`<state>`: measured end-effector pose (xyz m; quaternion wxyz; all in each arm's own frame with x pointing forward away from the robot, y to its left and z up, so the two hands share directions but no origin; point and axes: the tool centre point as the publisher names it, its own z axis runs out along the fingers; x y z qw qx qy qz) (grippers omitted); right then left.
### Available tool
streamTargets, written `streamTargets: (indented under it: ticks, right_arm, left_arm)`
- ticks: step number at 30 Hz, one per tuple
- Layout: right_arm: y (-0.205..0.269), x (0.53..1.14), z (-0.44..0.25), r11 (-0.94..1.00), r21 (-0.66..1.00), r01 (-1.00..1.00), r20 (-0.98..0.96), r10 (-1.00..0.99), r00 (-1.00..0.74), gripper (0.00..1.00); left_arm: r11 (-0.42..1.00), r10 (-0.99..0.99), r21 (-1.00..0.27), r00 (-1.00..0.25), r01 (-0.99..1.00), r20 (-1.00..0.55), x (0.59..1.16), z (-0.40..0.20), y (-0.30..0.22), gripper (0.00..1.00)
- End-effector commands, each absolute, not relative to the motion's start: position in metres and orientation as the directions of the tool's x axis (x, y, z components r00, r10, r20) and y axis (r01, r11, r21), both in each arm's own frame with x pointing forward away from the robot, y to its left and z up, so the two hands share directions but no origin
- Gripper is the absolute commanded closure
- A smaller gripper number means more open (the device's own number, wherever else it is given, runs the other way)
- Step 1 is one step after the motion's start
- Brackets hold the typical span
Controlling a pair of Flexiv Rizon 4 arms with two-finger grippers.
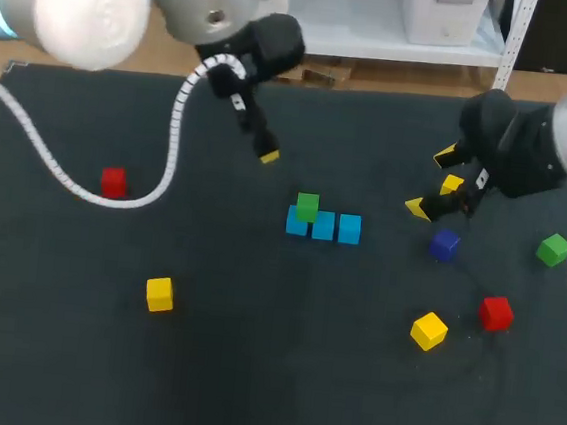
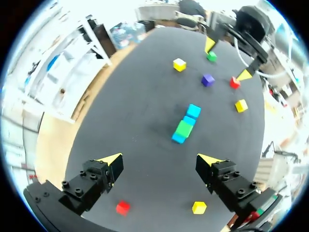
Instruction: Place the blue cubes, place green cubes on the blue cubes, place the yellow cubes on the green cubes, then place the red cubes on the yellow cubes, and place purple cube on the red cubes.
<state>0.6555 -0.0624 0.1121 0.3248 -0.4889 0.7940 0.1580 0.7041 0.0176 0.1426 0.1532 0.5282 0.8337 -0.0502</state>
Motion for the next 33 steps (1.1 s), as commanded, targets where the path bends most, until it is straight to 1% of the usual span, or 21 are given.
streamTargets:
  ticks: [1,10,15,24,33]
  right_arm:
    - [-0.063,0.656,0.112,0.47,-0.065,-0.88,-0.672,-0.673,-0.31,0.0]
    - [-0.063,0.656,0.112,0.47,-0.065,-0.88,-0.672,-0.673,-0.31,0.0]
    - [-0.063,0.656,0.112,0.47,-0.065,-0.88,-0.672,-0.673,-0.31,0.0]
    - [-0.063,0.656,0.112,0.47,-0.065,-0.88,-0.672,-0.673,-0.31,0.0]
    - [-0.063,0.656,0.112,0.47,-0.065,-0.88,-0.672,-0.673,-0.31,0.0]
  left_arm:
    - [0.508,0.764,0.118,-0.383,0.853,-0.519,0.688,0.145,0.054,0.0]
    - [0.685,0.595,0.094,-0.479,0.723,-0.645,0.699,0.151,0.102,0.0]
    - [0.752,0.523,0.101,-0.497,0.651,-0.693,0.702,0.15,0.127,0.0]
    - [0.805,0.421,0.09,-0.458,0.586,-0.783,0.704,0.161,0.142,0.0]
    - [0.817,0.402,0.088,-0.453,0.571,-0.796,0.71,0.169,0.146,0.0]
